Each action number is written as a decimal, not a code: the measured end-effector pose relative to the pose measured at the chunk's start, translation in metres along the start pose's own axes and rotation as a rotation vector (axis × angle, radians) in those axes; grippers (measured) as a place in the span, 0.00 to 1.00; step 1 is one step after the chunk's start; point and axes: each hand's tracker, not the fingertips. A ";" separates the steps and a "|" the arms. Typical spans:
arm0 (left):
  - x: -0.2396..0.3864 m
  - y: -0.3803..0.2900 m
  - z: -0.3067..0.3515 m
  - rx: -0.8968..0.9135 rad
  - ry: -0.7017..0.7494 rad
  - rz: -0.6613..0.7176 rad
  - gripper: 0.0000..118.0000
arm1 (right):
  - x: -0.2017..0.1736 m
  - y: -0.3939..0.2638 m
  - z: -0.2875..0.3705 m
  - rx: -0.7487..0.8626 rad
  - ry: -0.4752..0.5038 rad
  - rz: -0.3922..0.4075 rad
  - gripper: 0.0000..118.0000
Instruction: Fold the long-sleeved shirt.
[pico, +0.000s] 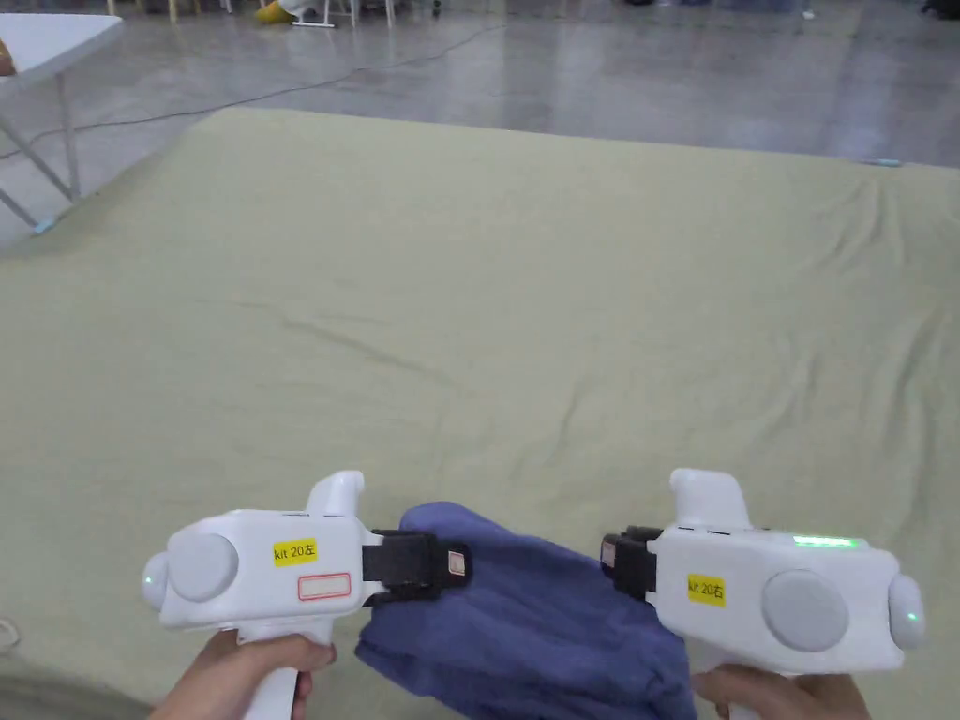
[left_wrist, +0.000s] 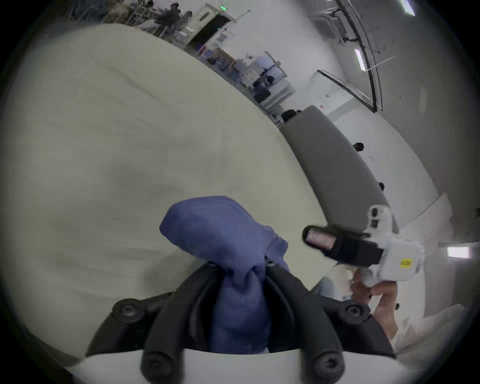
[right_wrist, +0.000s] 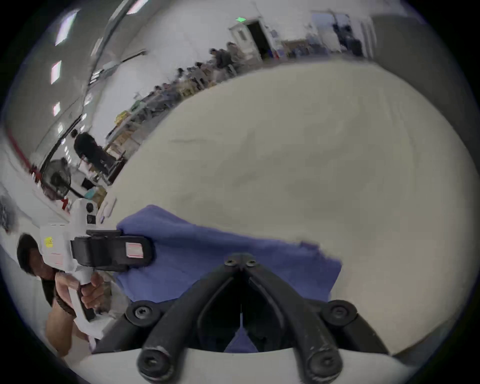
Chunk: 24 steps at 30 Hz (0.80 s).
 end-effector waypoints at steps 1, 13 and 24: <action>-0.014 0.008 0.024 0.008 0.035 -0.029 0.10 | -0.025 0.006 -0.015 0.050 0.020 0.060 0.00; -0.211 0.068 0.194 0.138 0.356 0.102 0.10 | -0.223 0.042 -0.180 0.144 0.263 0.307 0.00; -0.184 0.074 0.218 0.264 0.458 0.031 0.84 | -0.195 0.036 -0.158 0.156 0.251 0.359 0.00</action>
